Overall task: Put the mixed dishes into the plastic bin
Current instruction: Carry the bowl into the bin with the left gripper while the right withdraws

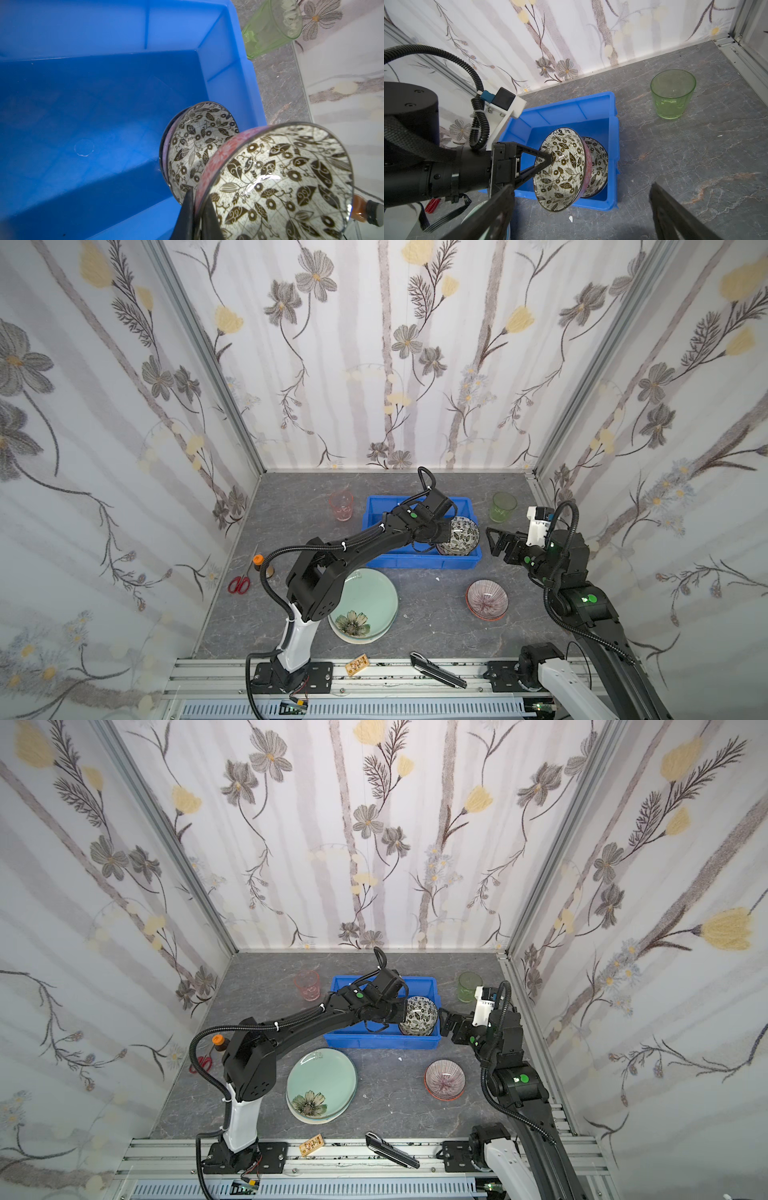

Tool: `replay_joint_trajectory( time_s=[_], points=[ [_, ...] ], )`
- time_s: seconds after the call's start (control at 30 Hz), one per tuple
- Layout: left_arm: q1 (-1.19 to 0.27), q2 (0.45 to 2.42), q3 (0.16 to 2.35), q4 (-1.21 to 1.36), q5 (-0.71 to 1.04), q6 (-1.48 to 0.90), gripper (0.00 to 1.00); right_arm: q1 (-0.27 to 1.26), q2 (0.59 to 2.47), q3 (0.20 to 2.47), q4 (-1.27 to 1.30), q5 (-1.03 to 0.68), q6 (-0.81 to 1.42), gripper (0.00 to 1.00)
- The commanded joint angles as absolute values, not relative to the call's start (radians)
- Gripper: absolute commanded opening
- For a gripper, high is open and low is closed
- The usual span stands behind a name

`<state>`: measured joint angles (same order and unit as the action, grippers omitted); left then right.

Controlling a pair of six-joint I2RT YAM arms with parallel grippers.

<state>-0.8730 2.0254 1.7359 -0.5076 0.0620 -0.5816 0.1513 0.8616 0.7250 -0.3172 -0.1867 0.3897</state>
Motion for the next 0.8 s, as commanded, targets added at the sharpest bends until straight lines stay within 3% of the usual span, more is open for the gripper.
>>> replay_joint_trajectory(
  time_s=[0.0,0.77],
  points=[
    [-0.864,2.036,1.753,-0.529,0.009,-0.565,0.00,0.140,0.874,0.725,-0.274,-0.234,0.383,1.00],
    [-0.853,2.194,1.894,-0.587,-0.002,-0.550,0.00,0.110,0.899,0.704,-0.301,-0.337,0.359,1.00]
  ],
)
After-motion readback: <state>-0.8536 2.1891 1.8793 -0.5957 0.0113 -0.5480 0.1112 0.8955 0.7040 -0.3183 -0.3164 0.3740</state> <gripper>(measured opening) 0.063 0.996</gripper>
